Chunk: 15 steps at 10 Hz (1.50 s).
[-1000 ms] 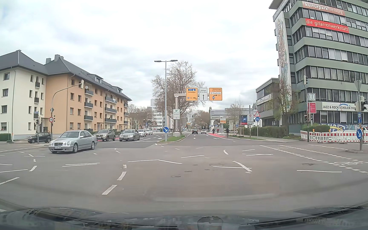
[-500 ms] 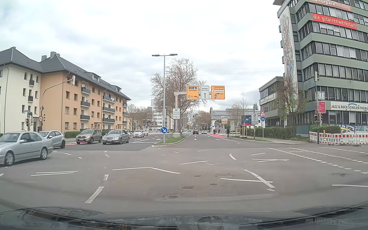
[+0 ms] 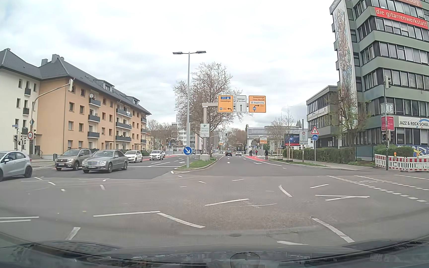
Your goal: Follow the waypoints while adhering to traffic rules and regulations
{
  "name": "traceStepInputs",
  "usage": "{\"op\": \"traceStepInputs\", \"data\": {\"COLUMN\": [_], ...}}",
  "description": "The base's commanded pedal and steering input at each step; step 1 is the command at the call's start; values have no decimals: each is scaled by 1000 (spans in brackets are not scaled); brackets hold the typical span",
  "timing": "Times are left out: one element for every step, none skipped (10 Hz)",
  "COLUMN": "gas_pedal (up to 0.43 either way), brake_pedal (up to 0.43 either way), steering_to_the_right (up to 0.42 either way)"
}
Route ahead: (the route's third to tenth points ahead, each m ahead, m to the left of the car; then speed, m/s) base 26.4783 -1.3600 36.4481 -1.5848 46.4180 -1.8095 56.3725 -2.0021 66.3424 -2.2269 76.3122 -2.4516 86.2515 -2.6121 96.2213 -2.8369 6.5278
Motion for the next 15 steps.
{"op": "traceStepInputs", "data": {"gas_pedal": [319,311,299,280,280,268,268,268,268,260,248,240,220,220,220], "brake_pedal": [0,0,0,0,0,0,0,0,0,0,0,0,0,0,0], "steering_to_the_right": [1,2,2,2,3,3,2,2,3,2,4,6,5,2,1]}}
